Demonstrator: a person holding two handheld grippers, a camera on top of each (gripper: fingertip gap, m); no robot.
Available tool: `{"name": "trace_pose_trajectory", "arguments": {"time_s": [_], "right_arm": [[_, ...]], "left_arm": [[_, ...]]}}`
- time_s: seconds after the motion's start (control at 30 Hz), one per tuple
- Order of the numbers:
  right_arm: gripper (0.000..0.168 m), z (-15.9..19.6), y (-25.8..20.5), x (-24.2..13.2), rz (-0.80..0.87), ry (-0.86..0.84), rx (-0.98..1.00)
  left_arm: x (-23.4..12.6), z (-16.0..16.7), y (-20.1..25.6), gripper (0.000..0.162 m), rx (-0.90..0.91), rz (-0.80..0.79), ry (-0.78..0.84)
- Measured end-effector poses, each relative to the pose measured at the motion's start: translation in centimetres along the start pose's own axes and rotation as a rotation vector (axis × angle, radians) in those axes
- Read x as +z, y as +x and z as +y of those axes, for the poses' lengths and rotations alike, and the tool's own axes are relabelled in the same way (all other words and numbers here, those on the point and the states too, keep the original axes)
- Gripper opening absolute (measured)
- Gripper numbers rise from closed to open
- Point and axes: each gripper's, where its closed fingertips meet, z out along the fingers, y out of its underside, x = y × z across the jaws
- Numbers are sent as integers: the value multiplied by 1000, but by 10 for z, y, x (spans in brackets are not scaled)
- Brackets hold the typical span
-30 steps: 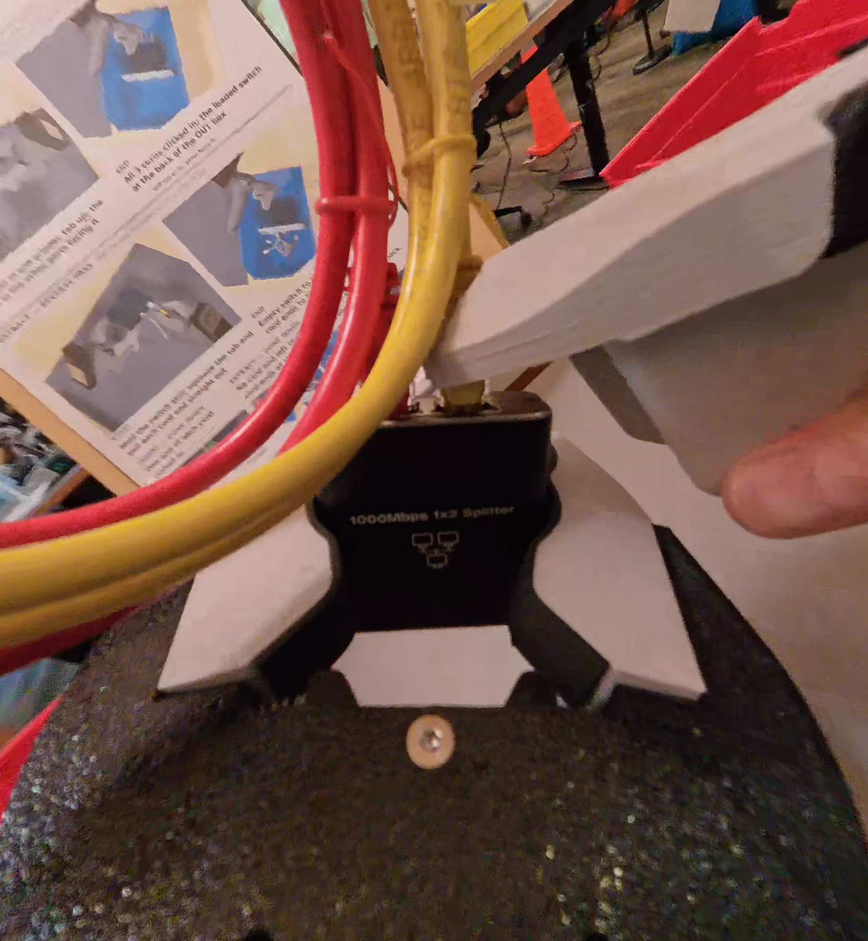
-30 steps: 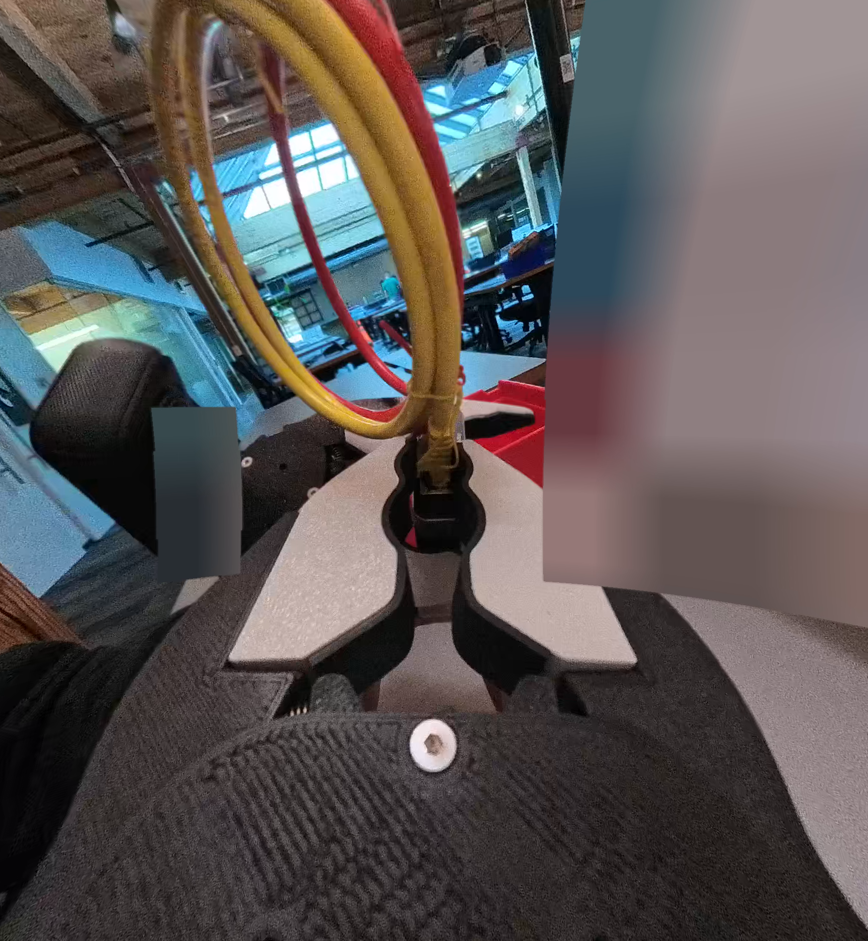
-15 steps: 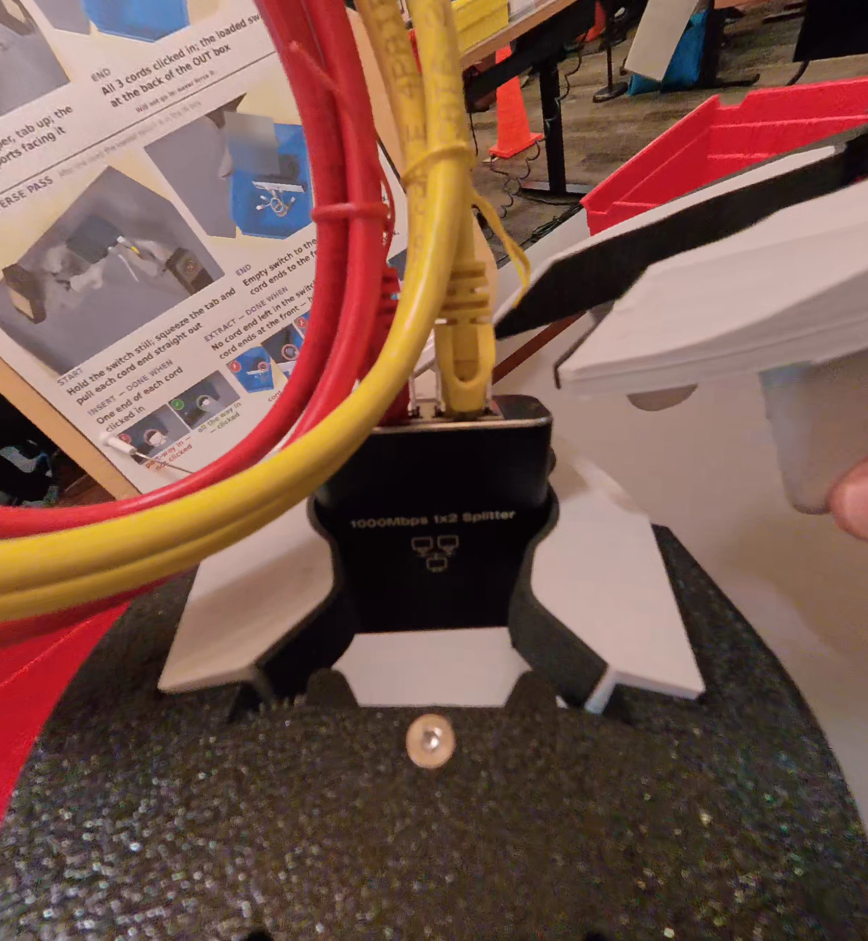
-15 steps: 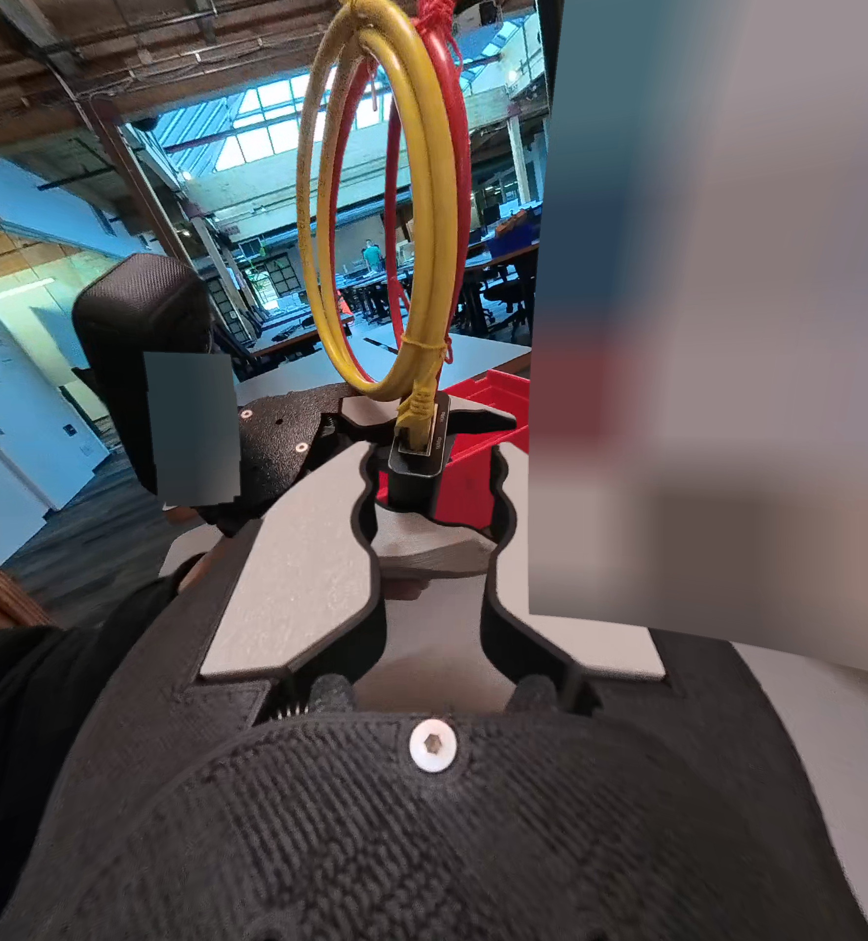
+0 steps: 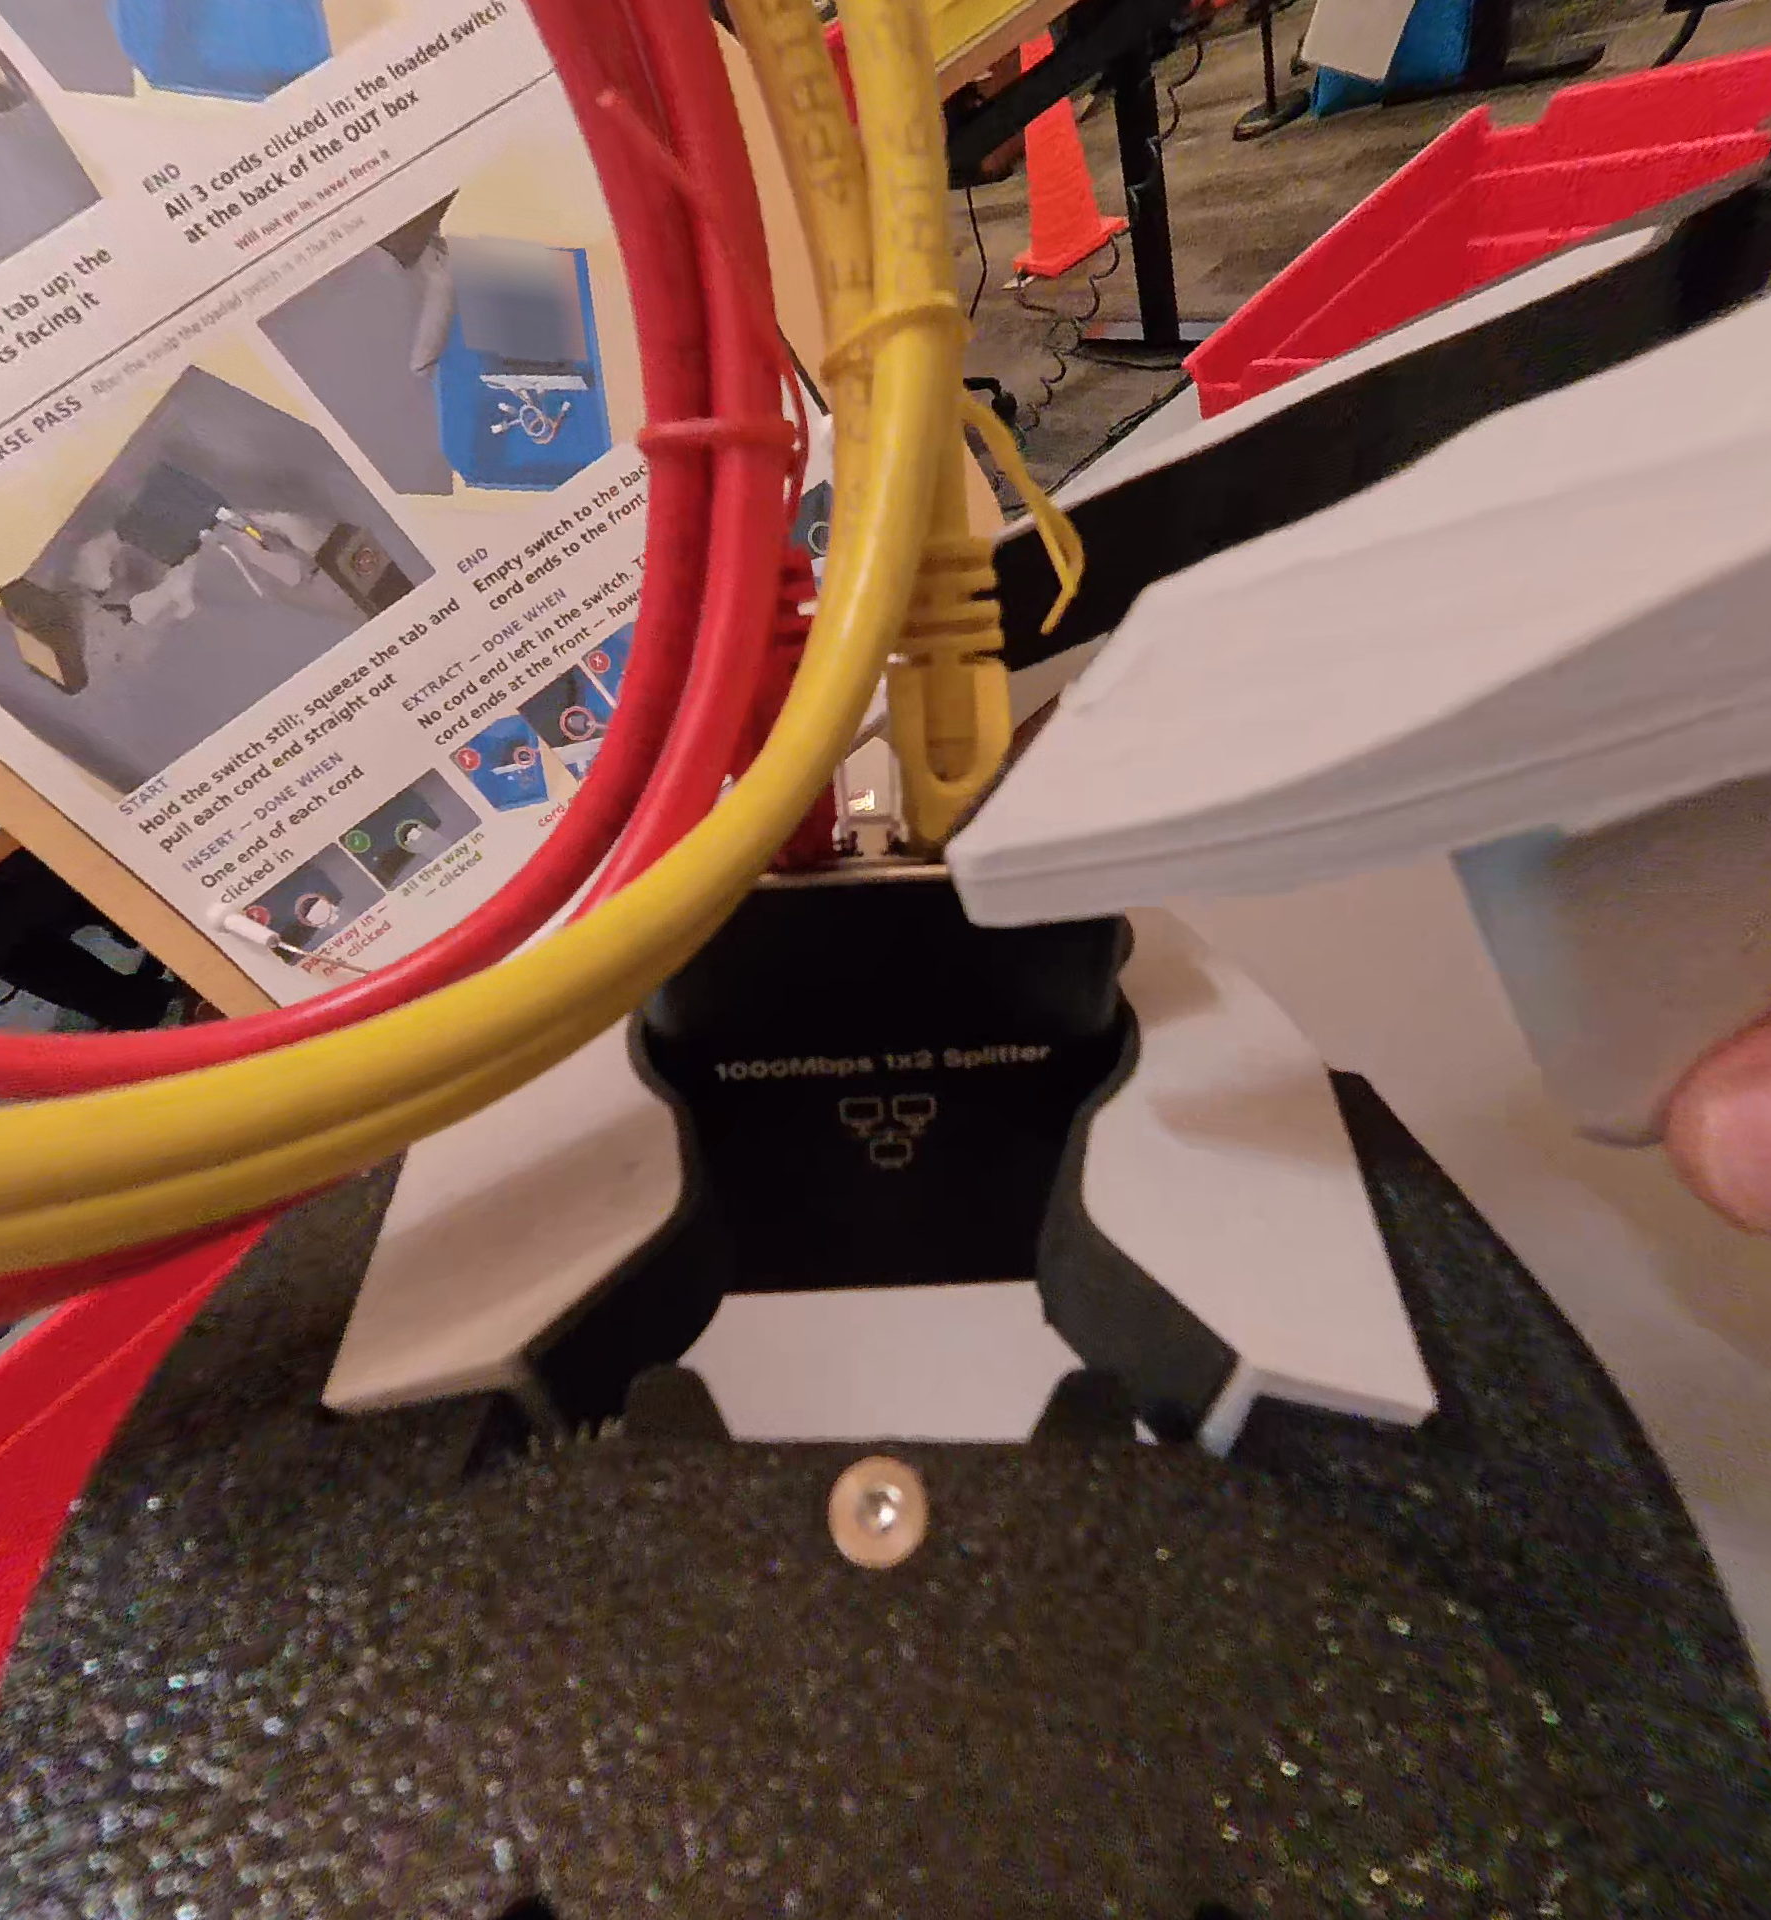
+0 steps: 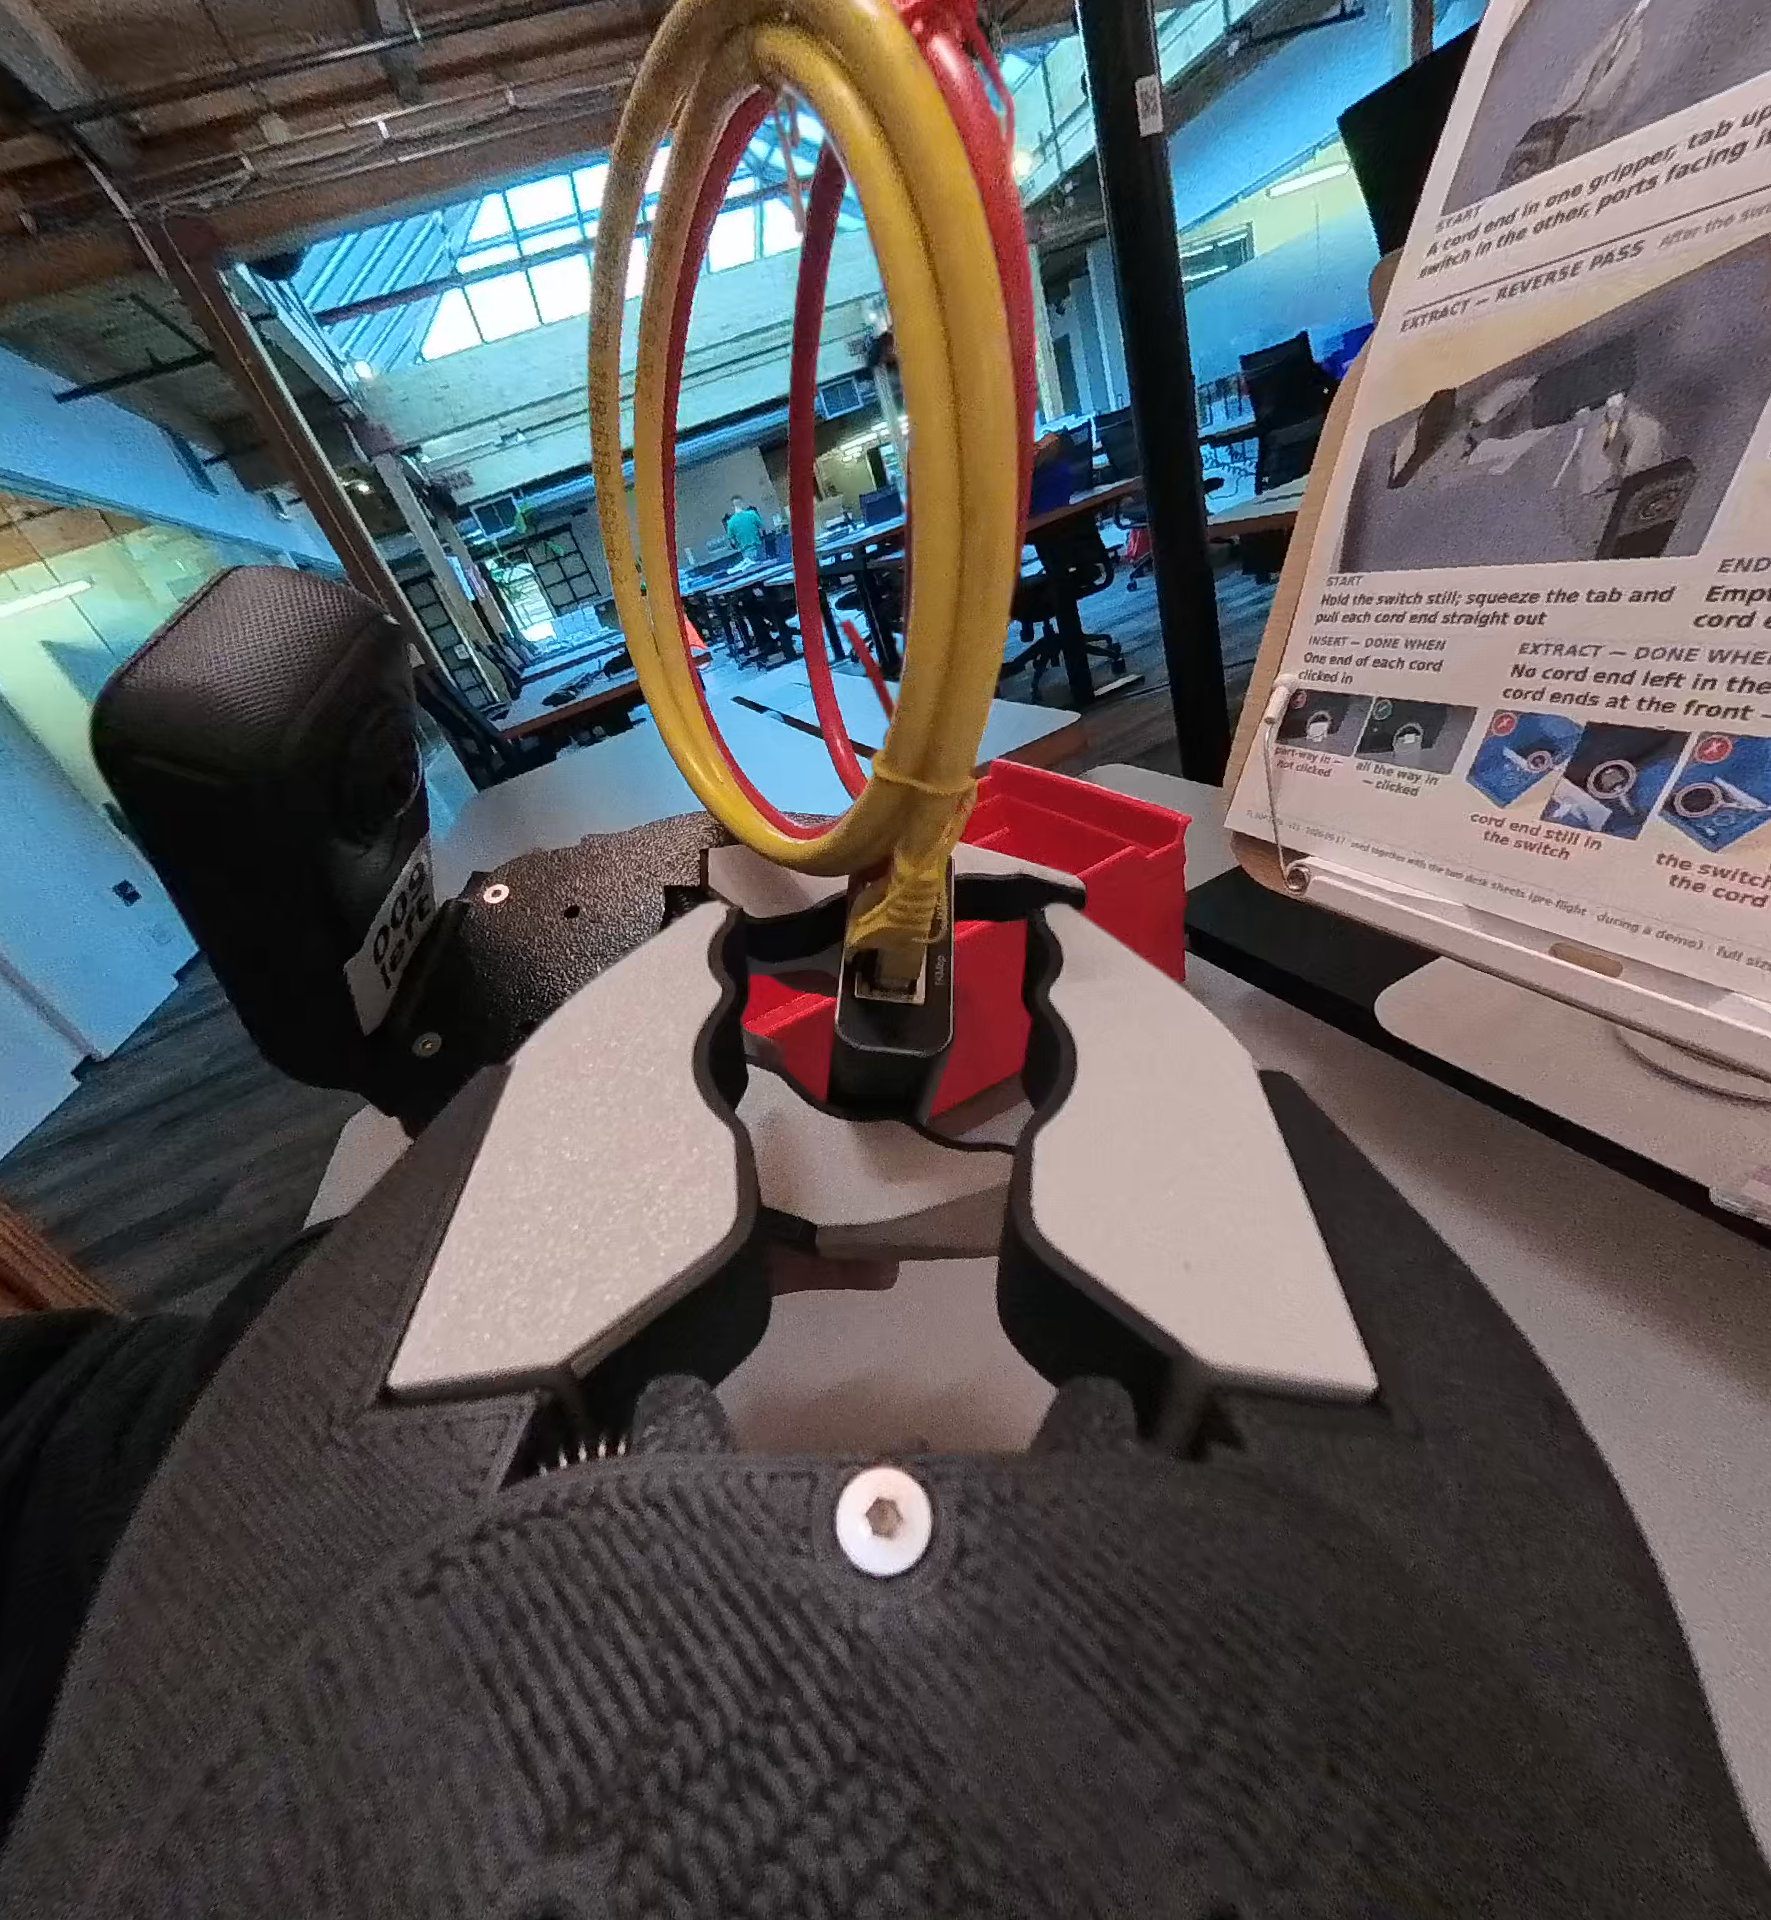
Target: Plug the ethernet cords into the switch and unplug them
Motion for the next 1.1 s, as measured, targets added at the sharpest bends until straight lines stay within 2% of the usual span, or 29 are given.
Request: {"name": "trace_pose_trajectory", "arguments": {"time_s": [0.17,0.57,0.8,1.1], "right_arm": [[59,2,2,2,21,-12,-8],[58,-2,-3,1,19,-11,-43],[32,-9,-5,-1,-2,38,-19],[25,-4,-7,2,-5,14,-28]], "left_arm": [[0,-1,0,77,-1,-1,5],[-5,-12,1,77,-51,28,87],[-5,-12,-1,77,-20,-3,76],[-6,-14,-4,77,9,-45,87]]}}
